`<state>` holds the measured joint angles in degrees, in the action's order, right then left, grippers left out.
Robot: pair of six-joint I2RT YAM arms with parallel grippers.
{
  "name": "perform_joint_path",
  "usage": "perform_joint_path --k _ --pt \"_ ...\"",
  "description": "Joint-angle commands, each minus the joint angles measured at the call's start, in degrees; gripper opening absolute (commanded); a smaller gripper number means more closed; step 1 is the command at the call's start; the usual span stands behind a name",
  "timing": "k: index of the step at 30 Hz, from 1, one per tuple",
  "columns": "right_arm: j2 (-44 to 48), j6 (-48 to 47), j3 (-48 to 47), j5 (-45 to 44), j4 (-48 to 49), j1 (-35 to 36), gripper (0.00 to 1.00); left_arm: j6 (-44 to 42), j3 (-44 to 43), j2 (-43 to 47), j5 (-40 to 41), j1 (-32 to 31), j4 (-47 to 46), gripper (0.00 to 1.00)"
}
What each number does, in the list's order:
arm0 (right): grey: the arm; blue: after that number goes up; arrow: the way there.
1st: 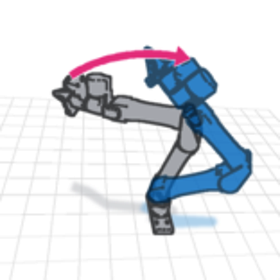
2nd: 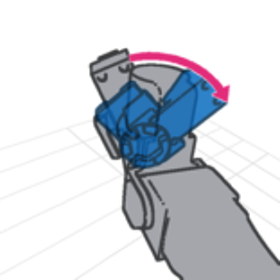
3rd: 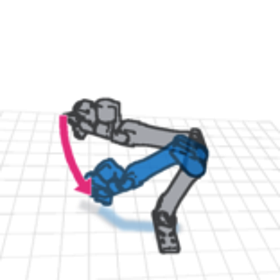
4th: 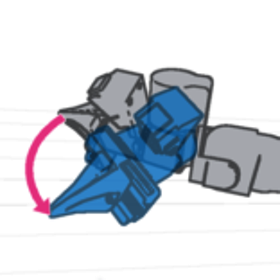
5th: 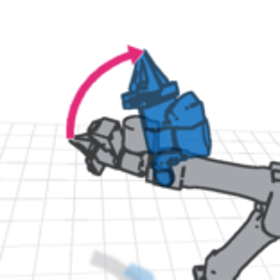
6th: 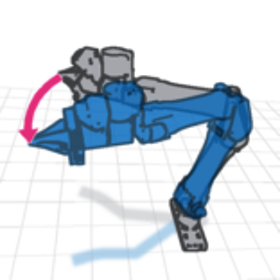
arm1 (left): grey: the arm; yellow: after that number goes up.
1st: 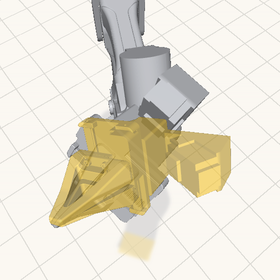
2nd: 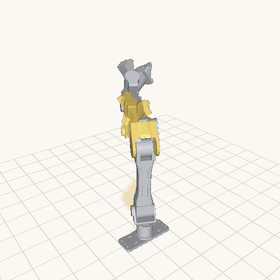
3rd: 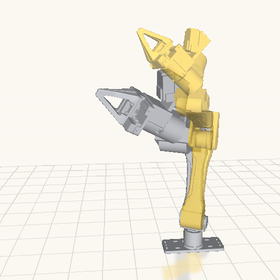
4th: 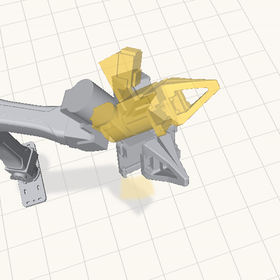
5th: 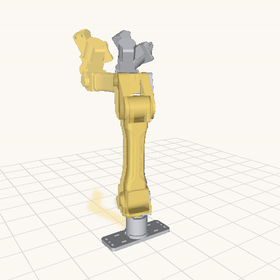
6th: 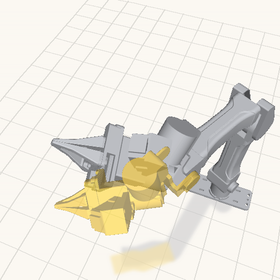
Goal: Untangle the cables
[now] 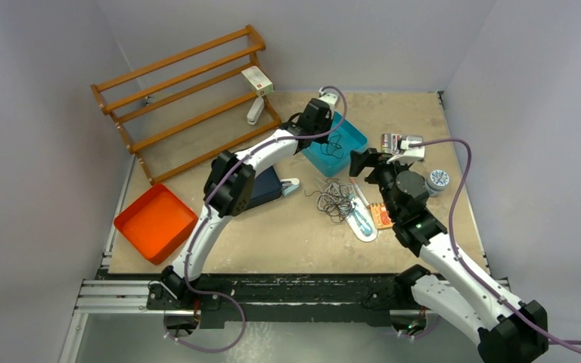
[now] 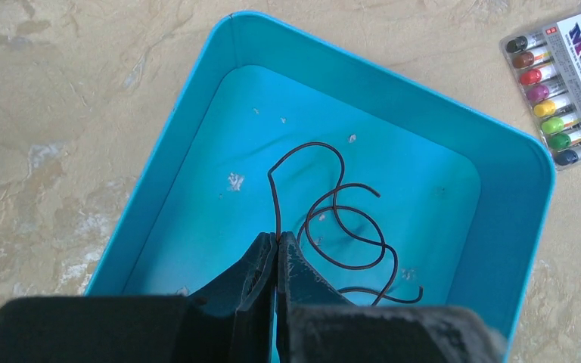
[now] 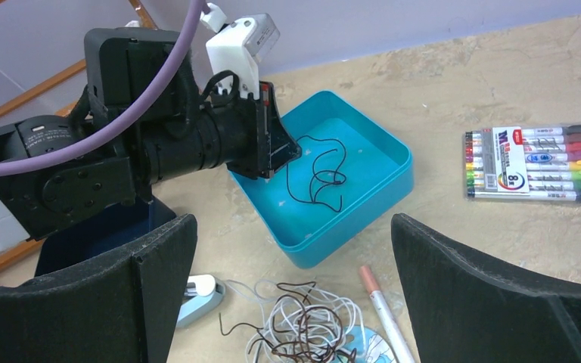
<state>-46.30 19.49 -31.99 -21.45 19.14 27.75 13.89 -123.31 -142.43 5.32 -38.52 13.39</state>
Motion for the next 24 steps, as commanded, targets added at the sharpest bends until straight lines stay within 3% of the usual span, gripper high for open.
perform_joint_path --k 1,10,24 --pt "-0.05 0.37 -0.18 0.42 1.49 0.22 0.99 -1.14 -3.69 0.96 -1.45 0.2 -0.67 0.02" --pt "-0.79 0.47 -0.44 0.63 2.05 0.25 0.99 -1.45 -0.16 7.69 0.85 0.21 -1.48 0.31" --pt "-1.28 0.2 -0.97 0.44 1.12 0.27 0.99 1.5 12.98 22.13 6.15 0.21 -2.6 0.36"
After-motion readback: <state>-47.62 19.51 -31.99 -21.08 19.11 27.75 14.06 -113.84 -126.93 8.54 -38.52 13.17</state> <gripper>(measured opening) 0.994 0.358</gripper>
